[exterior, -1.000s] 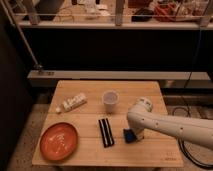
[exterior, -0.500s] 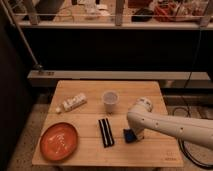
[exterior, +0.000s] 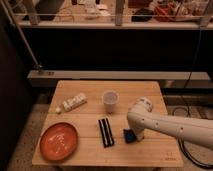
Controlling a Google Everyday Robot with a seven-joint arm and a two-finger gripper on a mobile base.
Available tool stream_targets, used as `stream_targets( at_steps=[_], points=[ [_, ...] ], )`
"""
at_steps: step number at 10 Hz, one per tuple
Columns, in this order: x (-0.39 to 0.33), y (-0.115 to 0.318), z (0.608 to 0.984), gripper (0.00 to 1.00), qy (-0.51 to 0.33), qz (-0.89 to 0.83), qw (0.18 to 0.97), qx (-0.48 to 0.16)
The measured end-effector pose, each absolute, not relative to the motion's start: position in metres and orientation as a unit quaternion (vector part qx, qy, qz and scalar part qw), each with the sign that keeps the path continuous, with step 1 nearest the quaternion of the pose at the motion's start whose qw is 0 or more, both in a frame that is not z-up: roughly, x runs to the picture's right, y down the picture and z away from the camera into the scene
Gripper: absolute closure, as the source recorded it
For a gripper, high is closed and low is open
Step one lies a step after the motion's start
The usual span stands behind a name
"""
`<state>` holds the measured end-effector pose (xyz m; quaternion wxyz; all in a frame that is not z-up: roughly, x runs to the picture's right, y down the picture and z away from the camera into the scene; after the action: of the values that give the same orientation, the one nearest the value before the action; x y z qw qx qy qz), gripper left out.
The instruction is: Wipe the white sponge on the table
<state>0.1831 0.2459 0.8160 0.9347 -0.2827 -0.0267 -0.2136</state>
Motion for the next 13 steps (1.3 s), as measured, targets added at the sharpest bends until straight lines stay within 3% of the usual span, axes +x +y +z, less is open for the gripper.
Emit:
stream_targets(
  at_steps=[13],
  points=[
    [0.193,0.257,0.794,1.0,-0.041,-0.179,0.942,-0.28]
  ],
)
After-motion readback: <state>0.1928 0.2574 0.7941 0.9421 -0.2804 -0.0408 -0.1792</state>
